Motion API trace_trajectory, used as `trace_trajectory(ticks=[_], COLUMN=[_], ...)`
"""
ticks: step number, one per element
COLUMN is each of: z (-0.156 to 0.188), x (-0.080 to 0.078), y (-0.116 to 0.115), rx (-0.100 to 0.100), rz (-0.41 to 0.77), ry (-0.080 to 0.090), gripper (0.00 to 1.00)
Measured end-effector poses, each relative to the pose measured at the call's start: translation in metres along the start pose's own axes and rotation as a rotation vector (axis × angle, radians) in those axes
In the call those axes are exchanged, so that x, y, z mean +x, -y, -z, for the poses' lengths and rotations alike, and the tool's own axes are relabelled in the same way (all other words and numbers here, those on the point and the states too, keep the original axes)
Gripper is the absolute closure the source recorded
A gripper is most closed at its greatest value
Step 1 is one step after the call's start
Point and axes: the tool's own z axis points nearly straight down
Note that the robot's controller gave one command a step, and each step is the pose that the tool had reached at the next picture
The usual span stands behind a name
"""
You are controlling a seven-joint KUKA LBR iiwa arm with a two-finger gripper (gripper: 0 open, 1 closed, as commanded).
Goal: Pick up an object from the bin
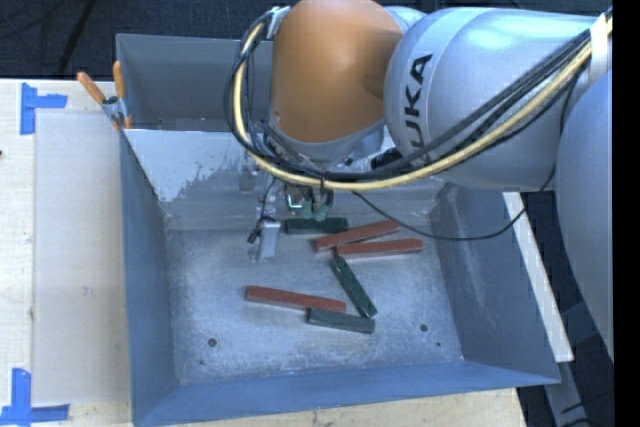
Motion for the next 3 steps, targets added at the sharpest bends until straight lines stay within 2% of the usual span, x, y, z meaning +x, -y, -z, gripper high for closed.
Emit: trace_trajectory(ticks=[1,2,3], z=[0.005,-0.074,-0.102], x=[-0.002,0.032,0.043], y=[0.001,0.039,0.048], rx=[-0.001,-0.002,0.0], rz=[-0.005,-0.042,-0.017], ry=[0.008,0.01,0.003], gripper=[0.0,0.0,0.0])
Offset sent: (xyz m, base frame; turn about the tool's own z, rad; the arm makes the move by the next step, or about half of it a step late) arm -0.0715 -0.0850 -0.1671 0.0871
